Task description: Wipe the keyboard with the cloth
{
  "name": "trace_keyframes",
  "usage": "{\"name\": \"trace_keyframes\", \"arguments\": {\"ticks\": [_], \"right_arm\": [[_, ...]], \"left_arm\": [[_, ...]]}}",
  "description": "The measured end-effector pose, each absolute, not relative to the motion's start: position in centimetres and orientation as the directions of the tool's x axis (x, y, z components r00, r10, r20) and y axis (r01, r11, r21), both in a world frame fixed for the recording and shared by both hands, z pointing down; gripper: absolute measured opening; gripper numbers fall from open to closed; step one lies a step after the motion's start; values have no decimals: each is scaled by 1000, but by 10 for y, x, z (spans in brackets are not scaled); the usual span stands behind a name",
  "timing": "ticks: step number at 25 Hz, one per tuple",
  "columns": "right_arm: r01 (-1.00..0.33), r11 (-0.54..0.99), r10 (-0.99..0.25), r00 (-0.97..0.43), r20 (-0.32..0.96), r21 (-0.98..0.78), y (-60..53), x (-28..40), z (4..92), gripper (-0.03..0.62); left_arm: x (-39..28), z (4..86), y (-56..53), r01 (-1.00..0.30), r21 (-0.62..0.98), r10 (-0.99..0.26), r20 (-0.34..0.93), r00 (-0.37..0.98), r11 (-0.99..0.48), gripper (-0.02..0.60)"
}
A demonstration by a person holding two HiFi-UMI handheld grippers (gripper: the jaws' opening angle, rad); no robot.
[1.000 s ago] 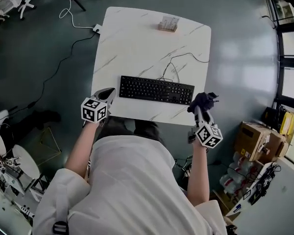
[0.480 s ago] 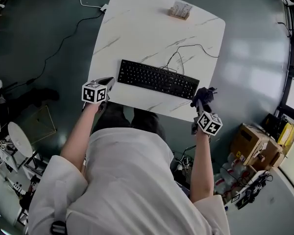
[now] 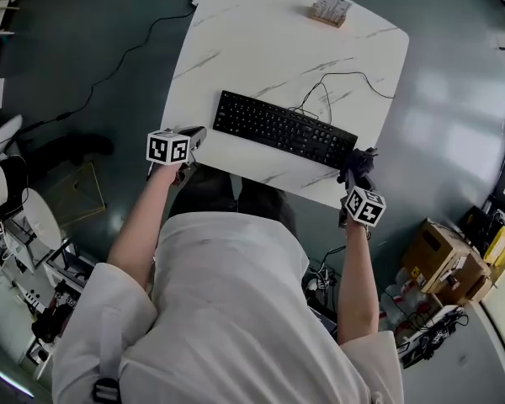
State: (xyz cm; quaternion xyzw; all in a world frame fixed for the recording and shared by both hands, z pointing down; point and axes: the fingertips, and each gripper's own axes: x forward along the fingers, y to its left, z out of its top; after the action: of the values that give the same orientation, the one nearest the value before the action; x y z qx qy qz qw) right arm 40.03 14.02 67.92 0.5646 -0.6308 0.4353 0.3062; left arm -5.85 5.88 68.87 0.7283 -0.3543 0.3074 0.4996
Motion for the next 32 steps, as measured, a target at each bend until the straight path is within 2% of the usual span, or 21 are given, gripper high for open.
{"name": "trace_keyframes", "arguments": {"ticks": [6, 11, 14, 25, 32], "right_arm": [[-995, 8, -427, -93, 899, -99, 140, 397, 686, 98], [-998, -14, -409, -48, 911, -59, 136, 391, 685, 98], [-999, -27, -395, -31, 918, -45, 137, 387, 688, 98], [-996, -90, -363, 40, 931, 8, 132, 384, 694, 98], [-994, -109, -363, 62, 930, 24, 128, 370, 694, 98]], "left_arm": [[-56, 691, 60, -802, 534, -179, 790, 586, -270, 9], [-47, 706, 65, -755, 559, -61, 789, 611, -344, 68], [-39, 708, 64, -720, 561, 1, 789, 614, -409, 74], [-29, 720, 62, -678, 545, 87, 807, 585, -494, 132], [-26, 726, 66, -657, 574, 130, 793, 596, -489, 137]]}}
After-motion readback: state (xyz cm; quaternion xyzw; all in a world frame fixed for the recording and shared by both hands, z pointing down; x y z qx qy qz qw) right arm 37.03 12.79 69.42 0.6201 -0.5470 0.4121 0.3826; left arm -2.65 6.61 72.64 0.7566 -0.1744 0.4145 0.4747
